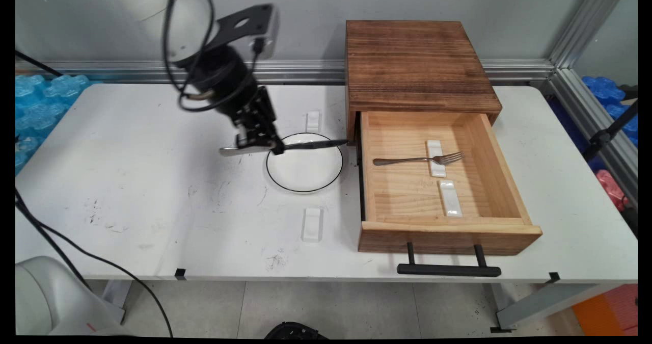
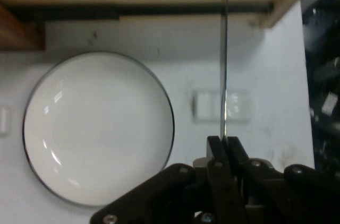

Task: Place the picked object into the drawer

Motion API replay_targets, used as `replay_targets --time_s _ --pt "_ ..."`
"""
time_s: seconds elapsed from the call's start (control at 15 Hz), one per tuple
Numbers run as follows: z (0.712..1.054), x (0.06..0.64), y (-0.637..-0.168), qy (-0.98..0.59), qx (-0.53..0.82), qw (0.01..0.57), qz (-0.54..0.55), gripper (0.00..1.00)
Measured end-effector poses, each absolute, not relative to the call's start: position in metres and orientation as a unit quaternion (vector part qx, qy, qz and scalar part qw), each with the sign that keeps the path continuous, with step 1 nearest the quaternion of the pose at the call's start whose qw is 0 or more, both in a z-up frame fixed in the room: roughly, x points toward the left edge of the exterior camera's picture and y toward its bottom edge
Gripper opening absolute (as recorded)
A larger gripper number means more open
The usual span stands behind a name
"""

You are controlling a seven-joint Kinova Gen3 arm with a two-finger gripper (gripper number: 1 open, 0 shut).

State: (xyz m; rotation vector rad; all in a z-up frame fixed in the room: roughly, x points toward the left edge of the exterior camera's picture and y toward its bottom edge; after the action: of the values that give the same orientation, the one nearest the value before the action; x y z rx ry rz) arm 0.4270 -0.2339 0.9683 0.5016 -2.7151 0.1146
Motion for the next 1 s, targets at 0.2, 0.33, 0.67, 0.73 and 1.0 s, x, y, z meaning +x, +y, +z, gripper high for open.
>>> replay_targets --time_s 0.2,0.33,0.67,0.73,1.0 --pt "0.978 0.397 -0.248 -0.959 0.193 0.201 0.048 0.0" --pt "0.981 0.371 -0.262 -0.955 0.201 0.211 0.053 0.0" --pt "0.978 0.315 -0.293 -0.948 0.211 0.228 0.064 0.0" --pt "0.975 0.302 -0.299 -0.947 0.212 0.231 0.065 0.0" --pt "0.959 0.257 -0.317 -0.946 0.208 0.238 0.069 0.0"
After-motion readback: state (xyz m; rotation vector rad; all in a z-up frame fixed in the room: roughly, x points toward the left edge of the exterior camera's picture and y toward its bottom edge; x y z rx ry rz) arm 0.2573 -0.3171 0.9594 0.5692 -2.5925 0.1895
